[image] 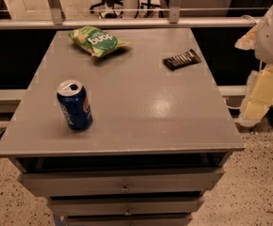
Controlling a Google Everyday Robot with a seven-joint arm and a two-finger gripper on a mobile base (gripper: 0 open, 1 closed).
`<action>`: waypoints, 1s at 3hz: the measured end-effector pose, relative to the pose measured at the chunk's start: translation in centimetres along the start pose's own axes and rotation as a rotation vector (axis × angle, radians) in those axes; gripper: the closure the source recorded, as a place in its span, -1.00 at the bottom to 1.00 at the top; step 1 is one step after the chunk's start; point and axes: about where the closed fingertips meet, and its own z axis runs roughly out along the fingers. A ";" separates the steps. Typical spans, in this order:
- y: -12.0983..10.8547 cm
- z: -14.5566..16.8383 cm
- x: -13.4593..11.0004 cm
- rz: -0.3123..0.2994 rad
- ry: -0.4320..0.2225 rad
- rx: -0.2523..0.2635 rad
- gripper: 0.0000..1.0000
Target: Move pepsi can near rxbar chocolate
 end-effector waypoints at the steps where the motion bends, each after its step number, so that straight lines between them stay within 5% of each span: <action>1: 0.0 0.0 0.0 0.000 0.000 0.000 -1.00; 2: 0.7 1.2 -2.3 -0.005 -0.094 -0.026 -1.00; 3: 2.2 4.3 -8.3 -0.030 -0.306 -0.083 -1.00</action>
Offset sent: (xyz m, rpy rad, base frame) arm 0.0052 0.1054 -0.0309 0.4023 0.0134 0.1476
